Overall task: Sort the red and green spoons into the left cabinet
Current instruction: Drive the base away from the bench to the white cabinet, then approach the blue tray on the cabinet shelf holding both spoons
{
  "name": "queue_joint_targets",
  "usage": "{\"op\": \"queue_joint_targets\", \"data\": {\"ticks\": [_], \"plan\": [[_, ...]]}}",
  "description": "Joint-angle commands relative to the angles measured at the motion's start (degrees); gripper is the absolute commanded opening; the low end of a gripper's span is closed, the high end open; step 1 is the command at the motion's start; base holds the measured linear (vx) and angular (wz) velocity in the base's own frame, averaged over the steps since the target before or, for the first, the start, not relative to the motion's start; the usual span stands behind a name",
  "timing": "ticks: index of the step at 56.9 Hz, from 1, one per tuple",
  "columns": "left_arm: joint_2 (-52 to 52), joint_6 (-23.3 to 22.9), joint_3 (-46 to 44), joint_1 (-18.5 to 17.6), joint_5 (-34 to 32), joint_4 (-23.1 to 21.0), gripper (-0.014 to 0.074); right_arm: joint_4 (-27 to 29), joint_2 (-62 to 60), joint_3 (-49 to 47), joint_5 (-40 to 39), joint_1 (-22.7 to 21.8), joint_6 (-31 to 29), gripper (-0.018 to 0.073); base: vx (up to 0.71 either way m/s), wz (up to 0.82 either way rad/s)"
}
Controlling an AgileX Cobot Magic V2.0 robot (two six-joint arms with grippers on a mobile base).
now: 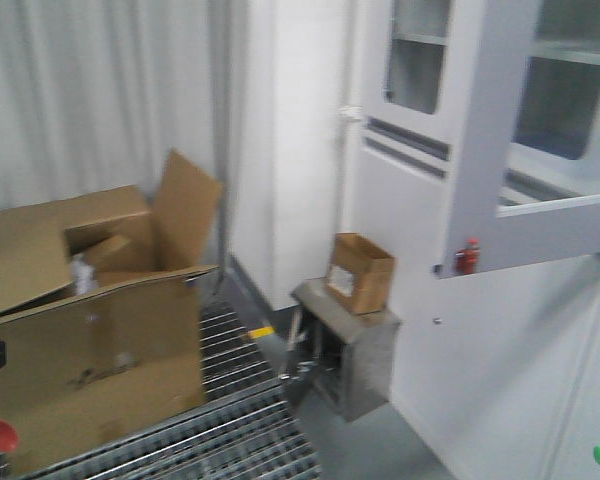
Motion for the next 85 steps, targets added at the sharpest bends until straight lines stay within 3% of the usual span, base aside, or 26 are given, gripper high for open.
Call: {"op": "queue_joint_targets", "data": {"ticks": [1, 50, 85], "plan": [[-0.34, -0.24, -1.75, -0.38, -3.36, -0.74, -0.0005, 0.26, 0.33, -1.82, -4.71, -0.12, -0.14, -0.0003, 0.35, -0.68], [-0.34, -0.24, -1.75, -0.38, -3.31, -0.74, -0.0005, 0.26, 0.33, -1.82, -4.71, -0.12, -0.14, -0.0003, 0.23, -0.73], [-0.34, -0.24, -1.75, -0.38, -3.36, -0.74, -0.0005, 0.26, 0.33, -1.82, -4.71, -0.12, -0.14, -0.0003, 0.23, -0.27]]}}
